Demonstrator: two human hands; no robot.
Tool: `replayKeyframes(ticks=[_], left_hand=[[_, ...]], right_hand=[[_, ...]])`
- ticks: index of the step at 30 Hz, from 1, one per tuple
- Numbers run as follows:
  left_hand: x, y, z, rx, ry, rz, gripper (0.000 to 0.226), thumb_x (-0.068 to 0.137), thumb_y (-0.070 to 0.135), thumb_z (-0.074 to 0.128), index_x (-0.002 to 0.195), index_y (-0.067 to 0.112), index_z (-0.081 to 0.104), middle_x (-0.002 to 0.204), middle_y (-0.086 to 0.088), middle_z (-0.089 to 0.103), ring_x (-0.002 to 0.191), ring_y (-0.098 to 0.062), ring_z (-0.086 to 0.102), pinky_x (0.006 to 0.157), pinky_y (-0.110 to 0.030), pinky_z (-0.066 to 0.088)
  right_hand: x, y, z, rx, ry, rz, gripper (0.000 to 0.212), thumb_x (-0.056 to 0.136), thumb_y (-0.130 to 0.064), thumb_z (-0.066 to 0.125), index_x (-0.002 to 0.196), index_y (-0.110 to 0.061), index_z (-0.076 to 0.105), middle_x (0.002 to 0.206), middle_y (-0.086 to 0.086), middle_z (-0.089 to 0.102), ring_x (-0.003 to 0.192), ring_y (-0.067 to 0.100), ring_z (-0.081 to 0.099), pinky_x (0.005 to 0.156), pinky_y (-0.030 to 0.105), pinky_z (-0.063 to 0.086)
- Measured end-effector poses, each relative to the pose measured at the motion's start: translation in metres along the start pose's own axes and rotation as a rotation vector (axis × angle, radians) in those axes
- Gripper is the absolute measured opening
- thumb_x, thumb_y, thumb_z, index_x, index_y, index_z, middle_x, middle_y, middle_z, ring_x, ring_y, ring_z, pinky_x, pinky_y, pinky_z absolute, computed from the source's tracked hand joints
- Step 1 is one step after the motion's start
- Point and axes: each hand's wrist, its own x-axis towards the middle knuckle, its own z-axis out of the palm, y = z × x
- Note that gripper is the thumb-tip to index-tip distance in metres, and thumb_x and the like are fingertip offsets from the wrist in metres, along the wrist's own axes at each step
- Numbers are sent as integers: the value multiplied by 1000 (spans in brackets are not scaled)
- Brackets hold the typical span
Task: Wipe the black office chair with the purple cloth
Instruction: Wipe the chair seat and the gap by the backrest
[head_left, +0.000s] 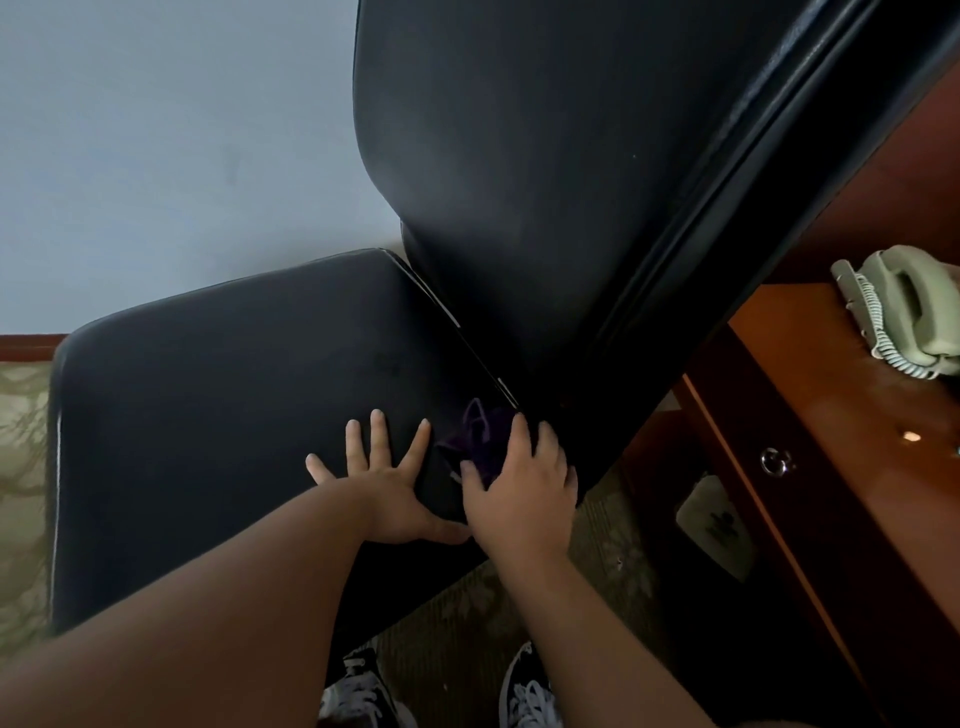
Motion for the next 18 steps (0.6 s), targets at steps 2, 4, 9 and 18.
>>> replayKeyframes(ticks=[2,4,9,18], left_hand=[[0,1,1,-1,13,-1,139,36,98,50,134,53,-38,143,-3,-53,131,-31,-47,100,-73,-17],[-1,1,2,-2,21,1,138,39,98,51,134,53,-38,142,-3,-53,130,-31,-48,100,-73,-18],[-1,-1,1,0,-16,7,137,42,98,51,136,51,-37,139,-4,-55,128,-30,-50,101,-74,-17],[1,-6,1,-4,4,43,126,43,101,39,132,56,-38,142,-3,-53,131,-31,-47,101,-74,-16]], right_hand=[[-4,-3,8,9,-23,18,79,91,-56,54,156,-24,20,165,8,16,151,27,15,122,50,16],[5,-3,5,31,-53,-45,72,92,-47,58,153,-23,28,164,7,22,151,25,17,124,48,13],[26,6,-15,216,-275,-276,62,90,-30,65,148,-28,43,162,-5,30,147,18,27,122,41,23],[-3,-6,2,5,-66,-25,68,95,-57,50,154,-31,28,161,13,18,149,31,18,123,47,19]])
